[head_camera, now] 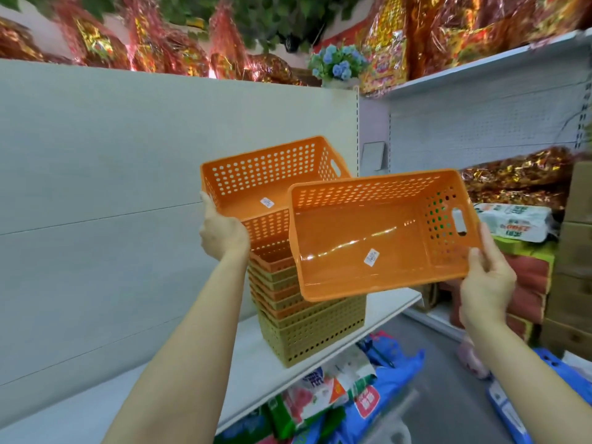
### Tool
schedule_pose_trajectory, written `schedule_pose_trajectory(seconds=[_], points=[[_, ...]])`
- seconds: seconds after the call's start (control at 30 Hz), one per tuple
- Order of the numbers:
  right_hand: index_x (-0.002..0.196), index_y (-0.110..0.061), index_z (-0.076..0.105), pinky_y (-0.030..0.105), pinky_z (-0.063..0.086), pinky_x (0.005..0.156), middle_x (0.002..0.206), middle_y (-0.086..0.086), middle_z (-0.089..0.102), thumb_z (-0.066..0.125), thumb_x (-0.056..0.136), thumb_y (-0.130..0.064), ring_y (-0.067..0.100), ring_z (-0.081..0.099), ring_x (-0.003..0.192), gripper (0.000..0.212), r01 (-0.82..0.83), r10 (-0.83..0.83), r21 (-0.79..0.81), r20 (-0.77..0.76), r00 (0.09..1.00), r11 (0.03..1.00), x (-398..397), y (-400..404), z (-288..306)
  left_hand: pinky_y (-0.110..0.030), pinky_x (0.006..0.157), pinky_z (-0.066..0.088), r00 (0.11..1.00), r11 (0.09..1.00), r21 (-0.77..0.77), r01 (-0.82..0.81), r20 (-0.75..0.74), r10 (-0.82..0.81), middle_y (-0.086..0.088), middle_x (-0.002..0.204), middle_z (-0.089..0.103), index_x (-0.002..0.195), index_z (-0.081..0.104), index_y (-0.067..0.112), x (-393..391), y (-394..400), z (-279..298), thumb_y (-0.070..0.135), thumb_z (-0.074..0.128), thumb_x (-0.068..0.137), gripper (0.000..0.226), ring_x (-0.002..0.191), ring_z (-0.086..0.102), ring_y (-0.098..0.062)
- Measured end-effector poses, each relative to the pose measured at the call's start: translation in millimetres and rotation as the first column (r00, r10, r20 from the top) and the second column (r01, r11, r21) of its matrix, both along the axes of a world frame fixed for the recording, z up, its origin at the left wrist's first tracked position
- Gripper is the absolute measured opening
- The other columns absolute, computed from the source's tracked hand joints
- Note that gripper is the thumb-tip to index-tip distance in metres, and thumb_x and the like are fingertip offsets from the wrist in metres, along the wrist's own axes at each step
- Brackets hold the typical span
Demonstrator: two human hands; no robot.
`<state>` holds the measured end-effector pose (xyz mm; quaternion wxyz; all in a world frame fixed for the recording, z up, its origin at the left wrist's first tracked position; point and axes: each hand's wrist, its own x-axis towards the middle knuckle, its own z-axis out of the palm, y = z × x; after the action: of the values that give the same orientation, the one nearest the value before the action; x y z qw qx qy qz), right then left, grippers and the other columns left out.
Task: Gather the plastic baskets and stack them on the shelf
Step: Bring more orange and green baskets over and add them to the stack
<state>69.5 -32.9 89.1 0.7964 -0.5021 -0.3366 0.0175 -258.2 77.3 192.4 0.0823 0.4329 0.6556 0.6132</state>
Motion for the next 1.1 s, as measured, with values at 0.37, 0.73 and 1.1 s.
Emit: schedule_pose_trajectory(seconds=[0.37, 0.73, 1.1], points=[[0.12, -0.058, 0.057, 0.057, 0.05, 0.096, 0.141, -0.012, 0.054, 0.045, 0.095, -0.015, 0.022, 0.059, 0.122, 0.051, -0.226, 0.258, 0.173, -0.186, 0.948, 0.959, 125.1, 111.9, 35.0, -0.046, 0.1, 0.049, 0.988, 0.974, -0.172, -0.144, -0.082, 0.131, -0.02, 0.131, 0.063, 0.145, 0.049, 0.02, 62.8, 54.6, -5.0, 0.012, 0.036, 0.1, 0.048, 0.119, 0.06, -0.041], [0.135, -0.028, 0.057, 0.022, 0.051, 0.09, 0.135, -0.009, 0.059, 0.043, 0.097, -0.005, 0.008, 0.062, 0.108, 0.047, -0.446, 0.44, -0.004, -0.156, 0.884, 0.895, 65.2, 189.7, 102.6, -0.045, 0.1, 0.048, 0.915, 0.888, -0.33, -0.322, -0.35, 0.201, -0.021, 0.134, 0.061, 0.13, 0.059, 0.002, 96.0, 50.7, -0.1, 0.009, 0.042, 0.1, 0.035, 0.124, 0.058, -0.041], [0.126, -0.042, 0.061, 0.048, 0.059, 0.08, 0.132, -0.007, 0.062, 0.035, 0.094, -0.012, 0.025, 0.065, 0.105, 0.051, -0.526, 0.515, -0.112, -0.114, 0.85, 0.843, 10.6, 214.2, 165.3, -0.042, 0.092, 0.052, 0.892, 0.855, -0.403, -0.326, -0.43, 0.137, -0.017, 0.123, 0.066, 0.123, 0.067, 0.011, 89.6, 43.2, 2.4, 0.023, 0.047, 0.1, 0.033, 0.115, 0.063, -0.038]])
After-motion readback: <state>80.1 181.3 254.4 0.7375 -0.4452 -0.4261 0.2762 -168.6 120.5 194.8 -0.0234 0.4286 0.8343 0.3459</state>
